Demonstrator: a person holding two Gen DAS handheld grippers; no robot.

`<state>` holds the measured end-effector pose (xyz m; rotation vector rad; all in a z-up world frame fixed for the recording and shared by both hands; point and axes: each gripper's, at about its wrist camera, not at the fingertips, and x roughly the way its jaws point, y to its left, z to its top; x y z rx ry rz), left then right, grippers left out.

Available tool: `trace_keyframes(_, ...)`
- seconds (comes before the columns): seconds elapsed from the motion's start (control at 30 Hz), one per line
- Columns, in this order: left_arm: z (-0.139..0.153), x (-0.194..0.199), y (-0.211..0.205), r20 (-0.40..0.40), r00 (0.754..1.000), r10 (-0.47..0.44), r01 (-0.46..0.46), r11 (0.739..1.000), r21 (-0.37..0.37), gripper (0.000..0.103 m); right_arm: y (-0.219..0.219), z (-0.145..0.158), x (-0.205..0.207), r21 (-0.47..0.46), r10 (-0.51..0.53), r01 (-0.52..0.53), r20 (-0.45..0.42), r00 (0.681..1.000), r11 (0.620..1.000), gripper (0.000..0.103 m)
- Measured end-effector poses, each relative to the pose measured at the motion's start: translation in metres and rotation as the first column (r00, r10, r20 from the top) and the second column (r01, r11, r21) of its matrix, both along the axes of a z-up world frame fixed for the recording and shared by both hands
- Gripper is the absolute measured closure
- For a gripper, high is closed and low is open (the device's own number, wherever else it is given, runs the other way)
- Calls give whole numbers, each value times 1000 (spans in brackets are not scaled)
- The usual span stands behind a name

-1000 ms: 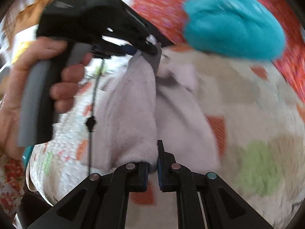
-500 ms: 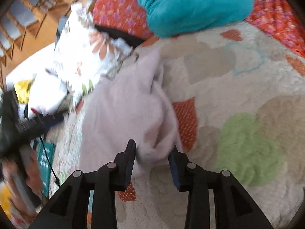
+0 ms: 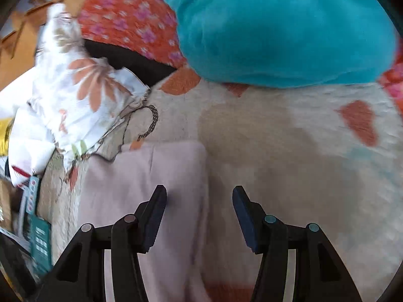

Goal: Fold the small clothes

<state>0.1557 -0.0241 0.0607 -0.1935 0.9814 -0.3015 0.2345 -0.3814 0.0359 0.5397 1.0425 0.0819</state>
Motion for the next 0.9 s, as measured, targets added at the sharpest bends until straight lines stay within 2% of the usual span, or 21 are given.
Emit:
trace_keyframes(0.03,0,3,1,-2,1000,5,-5,1000,2,41,1,-9,14,26,-3,3,-26,1000,1000,81)
trace_keyframes(0.07,1,5,4,-3,1000,15,-15,1000,-3,41,3,-13,23,53,11,-8,-44,999,999,92)
trace_keyframes(0.13,2,10,8,-5,999,32,-32,999,-18,41,16,-6,32,15,26,-26,-56,998,1000,93)
trace_keyframes(0.17,2,11,10,-7,999,39,-39,999,-20,41,26,11,32,1,63,-62,-22,998,998,93)
trace_keyframes(0.23,1,12,13,-12,999,50,-50,999,-20,41,36,43,24,50,106,-110,61,992,993,94)
trace_keyframes(0.3,-1,12,15,-22,999,48,-49,999,-9,41,38,81,9,147,139,-168,188,972,975,94)
trace_keyframes(0.37,-3,11,15,-22,999,46,-46,999,8,41,36,88,7,178,136,-179,231,964,968,95)
trace_keyframes(0.4,-5,11,14,-23,999,48,-48,999,25,41,35,81,13,158,127,-162,207,970,974,95)
trace_keyframes(0.47,-8,11,14,-25,998,55,-54,998,42,41,33,47,33,61,99,-104,83,992,993,95)
trace_keyframes(0.57,-11,9,17,-36,998,60,-58,997,46,41,36,11,47,-97,93,-96,-37,995,991,92)
trace_keyframes(0.67,-12,7,20,-38,998,55,-52,997,58,41,38,11,41,-143,106,-111,-37,994,984,92)
trace_keyframes(0.7,-13,6,22,-39,998,55,-52,997,60,41,40,15,38,-146,110,-113,-28,994,983,88)
trace_keyframes(0.73,-14,5,23,-41,998,55,-53,997,59,41,42,22,32,-145,120,-121,-10,993,982,78)
trace_keyframes(0.87,-14,6,30,-66,995,71,-71,997,3,40,48,46,-2,-167,167,-159,38,985,973,61)
trace_keyframes(0.9,-15,6,31,-73,995,74,-75,997,-16,38,46,48,-11,-164,172,-164,35,985,973,51)
